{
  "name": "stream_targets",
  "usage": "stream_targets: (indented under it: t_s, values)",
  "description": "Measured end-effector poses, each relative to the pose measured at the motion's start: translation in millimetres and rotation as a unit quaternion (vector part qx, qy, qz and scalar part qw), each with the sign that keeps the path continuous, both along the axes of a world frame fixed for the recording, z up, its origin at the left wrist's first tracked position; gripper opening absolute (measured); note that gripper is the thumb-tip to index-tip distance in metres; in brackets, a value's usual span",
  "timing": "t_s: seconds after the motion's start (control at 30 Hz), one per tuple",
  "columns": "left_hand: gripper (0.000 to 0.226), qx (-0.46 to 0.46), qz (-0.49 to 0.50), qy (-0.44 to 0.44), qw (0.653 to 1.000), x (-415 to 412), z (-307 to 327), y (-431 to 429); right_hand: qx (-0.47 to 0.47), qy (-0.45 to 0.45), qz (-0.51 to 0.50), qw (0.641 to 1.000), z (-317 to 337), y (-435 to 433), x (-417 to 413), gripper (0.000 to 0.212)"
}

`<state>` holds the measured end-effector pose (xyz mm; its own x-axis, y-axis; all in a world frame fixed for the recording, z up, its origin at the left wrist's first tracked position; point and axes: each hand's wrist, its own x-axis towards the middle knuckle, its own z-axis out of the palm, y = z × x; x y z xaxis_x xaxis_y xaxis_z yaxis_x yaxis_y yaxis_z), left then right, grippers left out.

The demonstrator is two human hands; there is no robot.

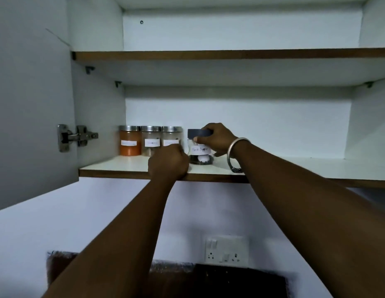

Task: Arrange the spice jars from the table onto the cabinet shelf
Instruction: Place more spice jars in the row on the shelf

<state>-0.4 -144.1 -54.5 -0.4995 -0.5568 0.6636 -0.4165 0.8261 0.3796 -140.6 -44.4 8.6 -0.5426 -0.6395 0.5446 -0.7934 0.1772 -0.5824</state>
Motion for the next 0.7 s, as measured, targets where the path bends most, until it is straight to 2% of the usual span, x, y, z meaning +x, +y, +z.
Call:
stream_targets:
  t_s: [0.2, 0.5, 0.7]
  values:
    - [0.029, 0.001, 0.010, -0.005, 1.000, -5, -1, -8, 0.096, 0.067, -0.089, 0.989, 10, -50, -26, 0.040]
    - [0.033, -0.027, 0.032, 0.018, 0.999, -14, -2, -13, 0.090, 0.050, -0.101, 0.990, 14, -81, -39, 0.029]
    - [0.033, -0.031, 0.038, 0.005, 0.999, -14, -2, -11, 0.120, 0.091, -0.120, 0.981, 14, -83, -38, 0.037]
